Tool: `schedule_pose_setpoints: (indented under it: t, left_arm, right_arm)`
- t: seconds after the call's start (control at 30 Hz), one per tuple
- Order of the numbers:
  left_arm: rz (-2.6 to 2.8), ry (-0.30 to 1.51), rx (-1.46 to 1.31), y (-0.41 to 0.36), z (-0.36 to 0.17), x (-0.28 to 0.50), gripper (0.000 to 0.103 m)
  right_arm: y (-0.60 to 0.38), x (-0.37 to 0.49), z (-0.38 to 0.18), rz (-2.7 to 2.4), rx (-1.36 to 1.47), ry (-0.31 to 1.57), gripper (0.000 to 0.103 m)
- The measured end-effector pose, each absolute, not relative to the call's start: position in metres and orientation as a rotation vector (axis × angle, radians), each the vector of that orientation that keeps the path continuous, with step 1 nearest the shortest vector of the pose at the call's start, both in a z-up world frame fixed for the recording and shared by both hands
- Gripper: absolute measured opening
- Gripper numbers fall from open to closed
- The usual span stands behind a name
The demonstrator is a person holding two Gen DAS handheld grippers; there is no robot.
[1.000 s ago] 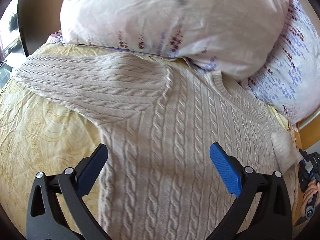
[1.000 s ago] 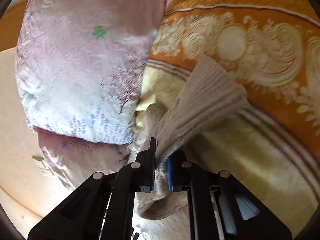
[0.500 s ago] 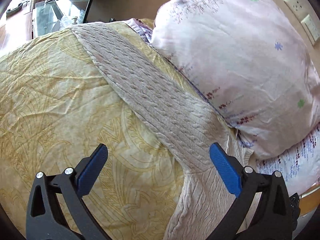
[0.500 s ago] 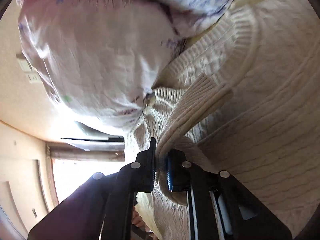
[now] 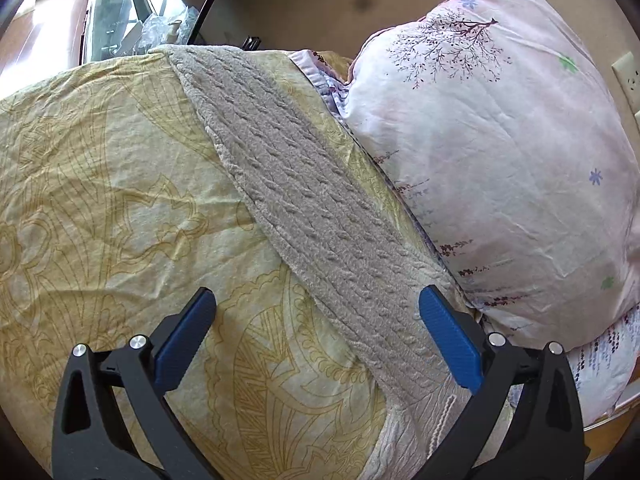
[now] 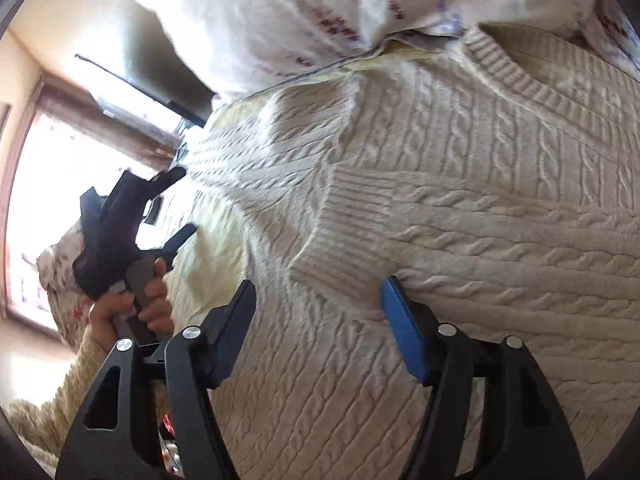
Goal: Fold small clothes
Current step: 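Fold the held sleeve across the sweater body and open the right gripper, then grasp the other sleeve of the sweater with the left gripper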
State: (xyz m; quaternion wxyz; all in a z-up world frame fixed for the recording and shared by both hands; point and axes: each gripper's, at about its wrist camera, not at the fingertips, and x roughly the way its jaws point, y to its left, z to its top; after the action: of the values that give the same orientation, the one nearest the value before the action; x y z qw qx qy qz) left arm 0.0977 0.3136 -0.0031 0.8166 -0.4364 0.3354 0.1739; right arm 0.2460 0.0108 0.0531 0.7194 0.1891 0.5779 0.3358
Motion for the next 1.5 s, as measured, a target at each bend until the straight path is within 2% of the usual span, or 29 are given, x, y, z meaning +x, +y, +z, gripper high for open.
schedule_pose_setpoints:
  t: [0.23,0.3,0.5,0.57,0.6,0.63,0.83,1.07,1.23,1.43,1.5]
  left_arm:
    - [0.366,0.672,-1.070,0.341,-0.008,0.112,0.091]
    - [0.362,0.656,-1.129,0.351,-0.012,0.115,0.083]
    - [0.339,0.616,-1.349,0.374,-0.030,0.119,0.051]
    - [0.338,0.593,-1.450,0.380,-0.041,0.115,0.031]
    - [0.333,0.568,-1.503,0.383,-0.046,0.112,0.025]
    - [0.325,0.548,-1.542,0.383,-0.050,0.110,0.008]
    - [0.071,0.448,-1.525,0.348,-0.019,0.118,0.008]
    - [-0.320,0.415,-1.468,0.250,0.027,0.131,0.008]
    - [-0.436,0.550,-1.421,0.179,0.012,0.136,0.008]
    - [-0.316,0.843,-1.369,0.129,-0.042,0.128,0.012]
    - [-0.287,0.853,-1.407,0.133,-0.048,0.126,0.027]
  right_arm:
    - [-0.040,0.232,0.055,0.632,0.507,1.234,0.068]
    - [-0.064,0.227,0.051,0.564,0.578,1.227,0.068]
    - [-0.112,0.225,0.040,0.425,0.729,1.204,0.068]
    - [-0.117,0.221,0.038,0.412,0.731,1.194,0.068]
    - [-0.117,0.222,0.039,0.409,0.731,1.190,0.068]
    - [-0.118,0.218,0.039,0.408,0.729,1.185,0.068]
    - [-0.158,0.203,0.048,0.393,0.732,1.157,0.068]
    - [-0.181,0.195,0.047,0.344,0.766,1.134,0.068]
    - [-0.188,0.191,0.044,0.320,0.785,1.129,0.068]
    - [-0.189,0.189,0.044,0.319,0.786,1.134,0.068]
    - [-0.189,0.188,0.044,0.318,0.784,1.134,0.068]
